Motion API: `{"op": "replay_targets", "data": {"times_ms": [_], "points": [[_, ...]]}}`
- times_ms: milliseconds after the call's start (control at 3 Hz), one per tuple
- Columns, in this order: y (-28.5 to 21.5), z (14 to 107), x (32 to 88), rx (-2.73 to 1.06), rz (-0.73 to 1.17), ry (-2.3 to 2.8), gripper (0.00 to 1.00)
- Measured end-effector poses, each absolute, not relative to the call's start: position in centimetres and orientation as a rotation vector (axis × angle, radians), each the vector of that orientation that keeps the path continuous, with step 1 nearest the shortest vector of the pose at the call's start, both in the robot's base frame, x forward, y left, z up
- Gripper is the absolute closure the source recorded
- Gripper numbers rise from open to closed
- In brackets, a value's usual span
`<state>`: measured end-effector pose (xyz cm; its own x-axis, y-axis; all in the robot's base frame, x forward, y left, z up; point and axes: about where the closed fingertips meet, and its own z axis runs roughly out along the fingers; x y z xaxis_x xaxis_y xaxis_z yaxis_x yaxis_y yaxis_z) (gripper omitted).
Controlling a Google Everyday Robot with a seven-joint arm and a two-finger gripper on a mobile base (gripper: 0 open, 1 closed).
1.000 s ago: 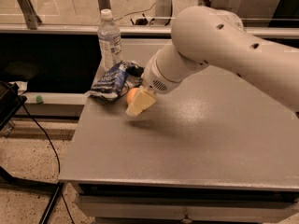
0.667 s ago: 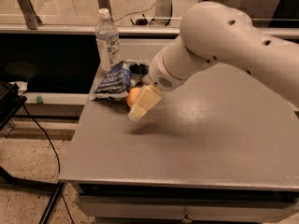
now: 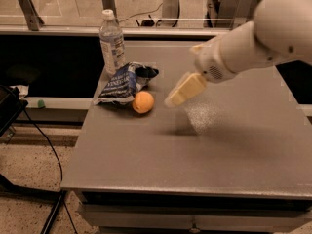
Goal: Move orange near blue chip bag
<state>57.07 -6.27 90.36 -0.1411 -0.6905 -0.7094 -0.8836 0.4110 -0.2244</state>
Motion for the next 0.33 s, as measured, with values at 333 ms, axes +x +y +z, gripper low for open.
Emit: {"op": "replay_targets", "data": {"times_ms": [333], "points": [[-6.9,90.7,56.99,-1.33,0.314,1.894,0.0]]}}
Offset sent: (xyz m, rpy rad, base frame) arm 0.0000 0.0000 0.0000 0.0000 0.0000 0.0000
